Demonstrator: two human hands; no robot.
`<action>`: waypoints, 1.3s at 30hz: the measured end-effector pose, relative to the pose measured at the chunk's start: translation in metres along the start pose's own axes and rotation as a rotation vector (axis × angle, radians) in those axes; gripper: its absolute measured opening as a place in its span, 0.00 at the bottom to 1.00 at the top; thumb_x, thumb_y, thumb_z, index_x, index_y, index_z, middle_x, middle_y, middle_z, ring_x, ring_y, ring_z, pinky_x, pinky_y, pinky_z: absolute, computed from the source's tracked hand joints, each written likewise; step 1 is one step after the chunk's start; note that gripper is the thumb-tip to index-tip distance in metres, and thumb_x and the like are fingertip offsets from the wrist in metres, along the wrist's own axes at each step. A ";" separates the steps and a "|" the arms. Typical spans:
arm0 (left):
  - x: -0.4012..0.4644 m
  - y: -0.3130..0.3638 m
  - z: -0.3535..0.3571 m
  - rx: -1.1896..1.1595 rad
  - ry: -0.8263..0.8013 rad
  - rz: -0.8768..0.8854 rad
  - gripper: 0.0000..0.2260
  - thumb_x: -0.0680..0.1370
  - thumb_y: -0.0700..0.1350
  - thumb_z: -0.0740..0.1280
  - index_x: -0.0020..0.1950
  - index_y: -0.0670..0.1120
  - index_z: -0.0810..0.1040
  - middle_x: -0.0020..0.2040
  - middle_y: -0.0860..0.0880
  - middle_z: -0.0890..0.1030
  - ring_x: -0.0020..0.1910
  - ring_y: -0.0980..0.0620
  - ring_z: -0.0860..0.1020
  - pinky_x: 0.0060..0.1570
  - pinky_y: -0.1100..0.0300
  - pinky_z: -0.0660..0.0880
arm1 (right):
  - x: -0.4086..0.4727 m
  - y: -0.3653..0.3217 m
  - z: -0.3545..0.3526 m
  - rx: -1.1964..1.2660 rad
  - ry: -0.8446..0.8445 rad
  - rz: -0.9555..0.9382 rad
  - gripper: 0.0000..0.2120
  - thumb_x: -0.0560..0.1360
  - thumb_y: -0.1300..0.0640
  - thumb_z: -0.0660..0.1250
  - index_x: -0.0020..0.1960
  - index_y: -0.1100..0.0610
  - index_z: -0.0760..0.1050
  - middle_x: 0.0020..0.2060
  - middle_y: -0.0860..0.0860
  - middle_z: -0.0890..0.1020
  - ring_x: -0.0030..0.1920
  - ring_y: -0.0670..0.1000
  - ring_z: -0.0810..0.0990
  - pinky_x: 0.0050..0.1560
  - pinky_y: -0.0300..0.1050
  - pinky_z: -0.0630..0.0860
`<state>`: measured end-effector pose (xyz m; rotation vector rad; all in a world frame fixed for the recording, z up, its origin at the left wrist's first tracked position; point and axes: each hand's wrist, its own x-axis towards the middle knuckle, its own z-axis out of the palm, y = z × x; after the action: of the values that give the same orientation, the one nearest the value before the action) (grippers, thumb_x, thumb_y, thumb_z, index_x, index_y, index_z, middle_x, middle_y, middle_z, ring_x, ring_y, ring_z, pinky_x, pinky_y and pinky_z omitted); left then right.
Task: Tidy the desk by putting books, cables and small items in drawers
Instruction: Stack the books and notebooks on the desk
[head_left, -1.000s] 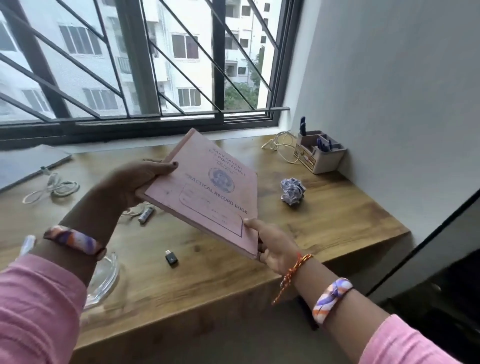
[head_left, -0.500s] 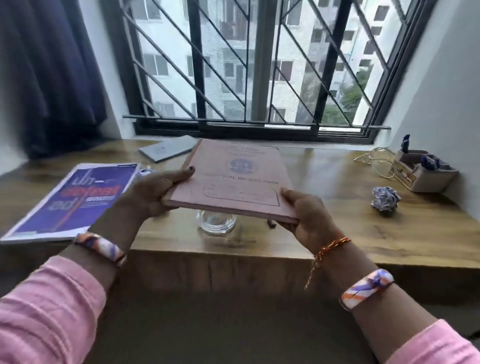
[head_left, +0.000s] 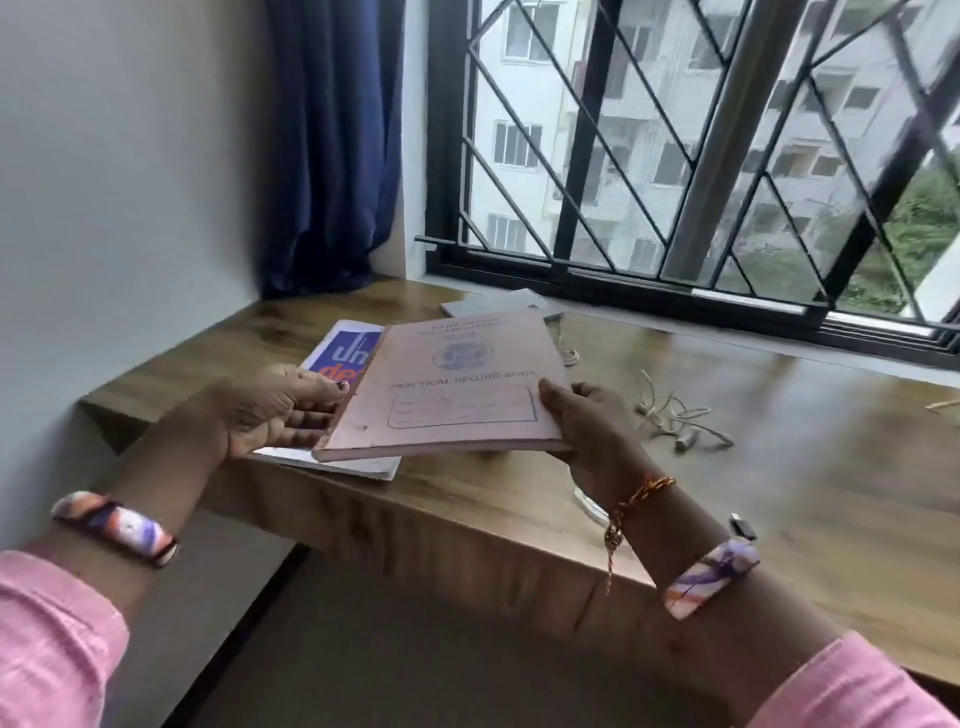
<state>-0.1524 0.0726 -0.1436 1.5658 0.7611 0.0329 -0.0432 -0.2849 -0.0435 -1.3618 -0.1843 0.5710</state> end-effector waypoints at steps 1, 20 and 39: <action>0.014 -0.009 -0.023 -0.003 0.015 -0.015 0.25 0.66 0.54 0.76 0.59 0.45 0.78 0.63 0.40 0.77 0.65 0.39 0.73 0.64 0.42 0.68 | 0.011 0.004 0.019 -0.017 -0.015 0.007 0.05 0.77 0.62 0.63 0.43 0.60 0.71 0.33 0.54 0.79 0.22 0.46 0.77 0.21 0.37 0.72; 0.053 0.034 -0.057 0.523 0.242 -0.004 0.10 0.73 0.42 0.70 0.32 0.43 0.79 0.32 0.44 0.80 0.29 0.51 0.75 0.30 0.61 0.71 | 0.122 0.098 0.120 -0.436 0.033 0.216 0.04 0.72 0.59 0.69 0.40 0.58 0.77 0.41 0.58 0.83 0.40 0.54 0.80 0.33 0.43 0.73; 0.045 0.041 -0.040 0.903 0.253 0.078 0.15 0.77 0.44 0.64 0.30 0.45 0.70 0.30 0.48 0.72 0.30 0.52 0.71 0.26 0.61 0.60 | 0.124 0.101 0.114 -0.445 0.085 0.167 0.06 0.73 0.62 0.65 0.43 0.65 0.78 0.37 0.56 0.81 0.33 0.52 0.76 0.26 0.36 0.72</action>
<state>-0.1172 0.1315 -0.1192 2.4817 0.9803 -0.0675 -0.0163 -0.1156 -0.1401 -1.8431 -0.1335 0.6335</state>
